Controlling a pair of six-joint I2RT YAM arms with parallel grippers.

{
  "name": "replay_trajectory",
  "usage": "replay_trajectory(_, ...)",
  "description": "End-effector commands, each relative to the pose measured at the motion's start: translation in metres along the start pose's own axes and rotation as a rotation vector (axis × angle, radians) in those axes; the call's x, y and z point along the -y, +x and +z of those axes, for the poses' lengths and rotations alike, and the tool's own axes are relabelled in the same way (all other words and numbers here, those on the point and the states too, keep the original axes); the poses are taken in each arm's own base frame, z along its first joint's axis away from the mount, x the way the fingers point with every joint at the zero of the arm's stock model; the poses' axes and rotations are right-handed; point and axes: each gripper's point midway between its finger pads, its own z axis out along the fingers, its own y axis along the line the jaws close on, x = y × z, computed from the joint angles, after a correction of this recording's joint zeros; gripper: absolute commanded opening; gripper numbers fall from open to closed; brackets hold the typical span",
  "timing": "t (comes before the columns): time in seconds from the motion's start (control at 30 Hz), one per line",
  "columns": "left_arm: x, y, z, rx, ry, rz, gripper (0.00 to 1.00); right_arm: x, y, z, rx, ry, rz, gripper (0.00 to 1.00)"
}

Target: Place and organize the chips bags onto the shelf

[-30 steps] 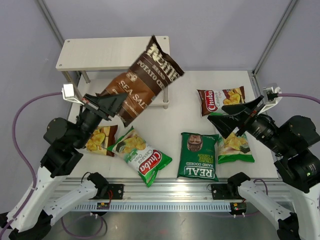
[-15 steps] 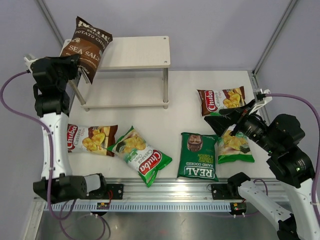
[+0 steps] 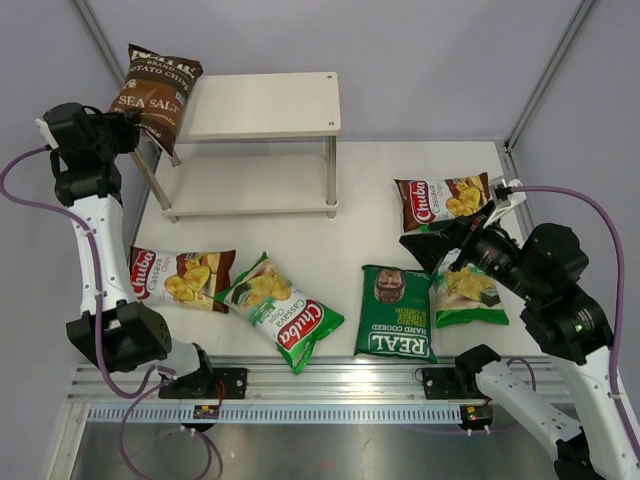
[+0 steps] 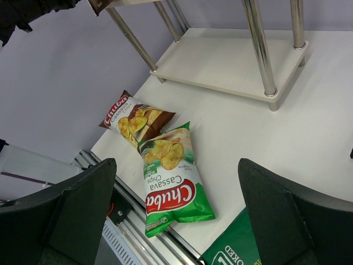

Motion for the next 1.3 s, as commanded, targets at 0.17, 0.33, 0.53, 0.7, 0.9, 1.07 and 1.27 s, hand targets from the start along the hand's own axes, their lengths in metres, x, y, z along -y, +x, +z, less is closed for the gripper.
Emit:
replay_trajectory(0.17, 0.016, 0.002, 0.021, -0.041, 0.005, -0.026, 0.16, -0.010, -0.004, 0.004, 0.033, -0.070, -0.025, 0.99)
replay_trajectory(0.33, 0.009, -0.004, 0.024, 0.012, -0.027, -0.024, 0.17, -0.009, 0.001, 0.009, 0.023, -0.079, -0.007, 1.00)
replay_trajectory(0.53, 0.003, -0.004, 0.039, -0.007, -0.050, 0.000, 0.26, -0.008, 0.003, 0.013, 0.011, -0.084, 0.002, 0.99)
replay_trajectory(0.7, 0.001, -0.007, 0.040, -0.002, -0.066, 0.046, 0.41, -0.006, 0.003, 0.015, 0.006, -0.076, 0.001, 0.99)
replay_trajectory(0.9, 0.009, -0.015, 0.028, 0.022, -0.063, 0.109, 0.62, 0.003, 0.007, 0.021, -0.008, -0.037, -0.002, 0.99)
replay_trajectory(1.07, 0.013, -0.025, 0.010, 0.082, -0.069, 0.169, 0.80, 0.014, 0.010, 0.027, -0.030, 0.011, -0.001, 1.00)
replay_trajectory(1.27, 0.037, -0.046, -0.018, 0.167, -0.036, 0.257, 0.99, 0.026, 0.016, 0.035, -0.061, 0.062, 0.017, 1.00)
